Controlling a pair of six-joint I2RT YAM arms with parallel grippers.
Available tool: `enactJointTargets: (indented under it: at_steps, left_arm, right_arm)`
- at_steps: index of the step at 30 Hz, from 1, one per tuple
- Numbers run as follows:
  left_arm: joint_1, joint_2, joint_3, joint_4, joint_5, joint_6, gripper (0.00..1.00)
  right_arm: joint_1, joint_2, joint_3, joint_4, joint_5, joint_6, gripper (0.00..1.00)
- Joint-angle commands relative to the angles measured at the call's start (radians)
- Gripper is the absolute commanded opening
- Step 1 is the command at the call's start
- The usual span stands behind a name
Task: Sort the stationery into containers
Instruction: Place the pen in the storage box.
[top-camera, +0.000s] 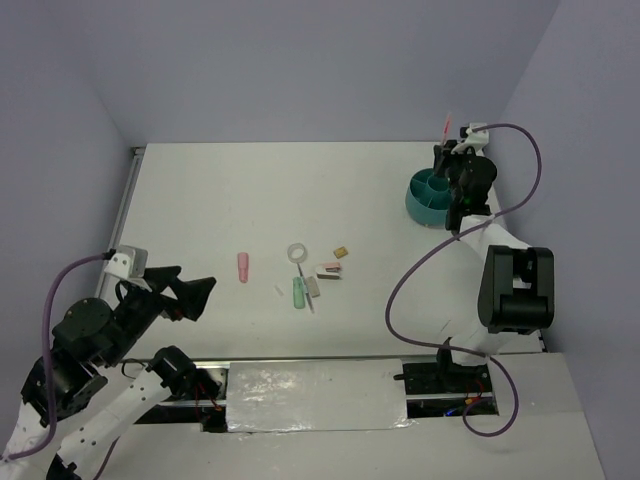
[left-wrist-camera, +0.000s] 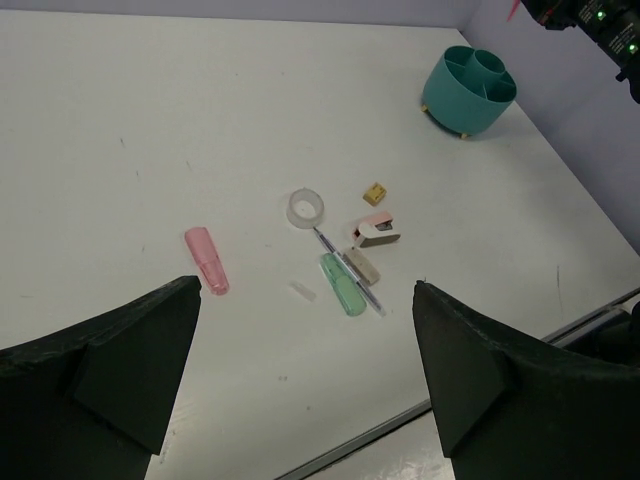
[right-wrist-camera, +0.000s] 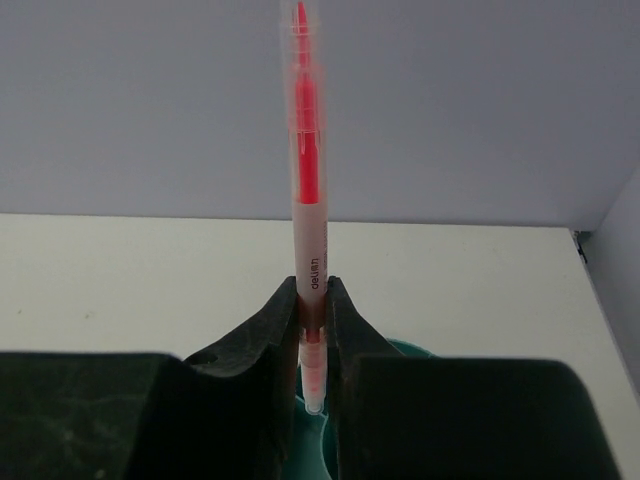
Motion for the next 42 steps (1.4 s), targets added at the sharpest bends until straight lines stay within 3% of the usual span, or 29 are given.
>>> enactJointTargets:
  at_steps: [1,11,29,31,38,42]
  left_arm:
    - [0.0,-0.028,0.006,0.05,-0.049,0.004,0.99]
    - [-0.002,-0.039,0.0,0.059,-0.029,0.013,0.99]
    - [-0.002,-0.028,0.001,0.059,-0.027,0.016,0.99]
    - [-0.002,-0.031,0.001,0.059,-0.029,0.016,0.99]
    - [-0.002,-0.051,-0.005,0.061,-0.047,0.013,0.99]
    - [-0.002,-0.068,-0.006,0.062,-0.056,0.01,0.99]
  right_arm:
    - [-0.016,0.023,0.011,0.104,-0.034,0.026,0.0]
    - [-0.038,0.082,-0.056,0.166,0.028,0.02,0.0]
    - [-0.075,0.111,-0.112,0.21,-0.012,0.028,0.05]
    - [-0.075,0.116,-0.113,0.213,-0.008,0.037,0.09]
    - [-0.075,0.099,-0.18,0.291,0.006,0.043,0.36]
    - [-0.075,0.096,-0.208,0.337,-0.003,0.043,0.39]
